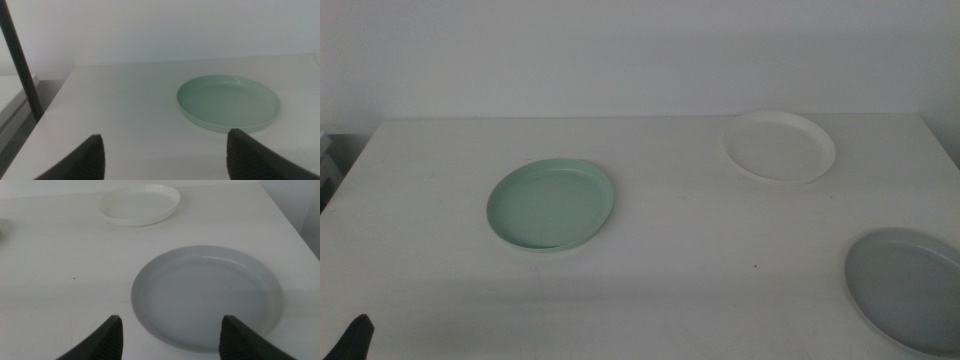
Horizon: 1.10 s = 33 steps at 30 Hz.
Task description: Stack the three bowls on top of each other.
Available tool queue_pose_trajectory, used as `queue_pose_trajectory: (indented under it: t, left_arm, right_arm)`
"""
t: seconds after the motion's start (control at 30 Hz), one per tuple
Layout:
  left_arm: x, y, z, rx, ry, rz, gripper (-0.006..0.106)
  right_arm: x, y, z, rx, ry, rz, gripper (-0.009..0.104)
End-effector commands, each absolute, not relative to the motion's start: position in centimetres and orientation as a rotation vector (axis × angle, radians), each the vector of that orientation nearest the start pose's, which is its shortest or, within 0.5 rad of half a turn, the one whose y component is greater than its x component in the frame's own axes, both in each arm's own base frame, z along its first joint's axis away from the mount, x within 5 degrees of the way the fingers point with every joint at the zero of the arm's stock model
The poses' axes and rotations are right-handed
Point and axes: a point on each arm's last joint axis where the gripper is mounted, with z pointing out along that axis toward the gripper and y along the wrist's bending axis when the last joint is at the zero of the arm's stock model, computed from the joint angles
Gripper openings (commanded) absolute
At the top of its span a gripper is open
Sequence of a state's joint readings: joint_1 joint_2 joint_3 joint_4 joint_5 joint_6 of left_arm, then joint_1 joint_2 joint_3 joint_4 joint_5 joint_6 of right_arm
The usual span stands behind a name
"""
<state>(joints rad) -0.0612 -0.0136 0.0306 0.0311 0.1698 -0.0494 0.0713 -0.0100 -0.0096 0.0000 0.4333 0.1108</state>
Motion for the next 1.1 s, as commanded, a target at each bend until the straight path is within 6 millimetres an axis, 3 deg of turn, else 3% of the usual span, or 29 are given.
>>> queue_pose_trajectory:
  t: [0.0,0.37,0.63,0.87,1.07]
  left_arm:
    - [5.5,-0.3,19.8,0.019,1.573,-0.073,0.080]
    - [5.5,-0.3,19.8,0.019,1.573,-0.073,0.080]
    - [5.5,-0.3,19.8,0.019,1.573,-0.073,0.080]
    - [5.5,-0.3,19.8,0.019,1.573,-0.073,0.080]
    - [5.5,-0.3,19.8,0.019,1.573,-0.073,0.080]
  right_arm:
    - [4.8,0.3,20.2,0.029,1.780,0.117,0.050]
    - [5.1,0.3,31.3,0.032,1.837,0.111,0.050]
    - [8.9,0.5,36.8,0.036,2.099,0.092,0.050]
    - [15.1,0.7,37.4,0.036,2.326,0.042,0.050]
    - [21.4,-0.5,35.5,0.101,2.500,-0.047,0.050]
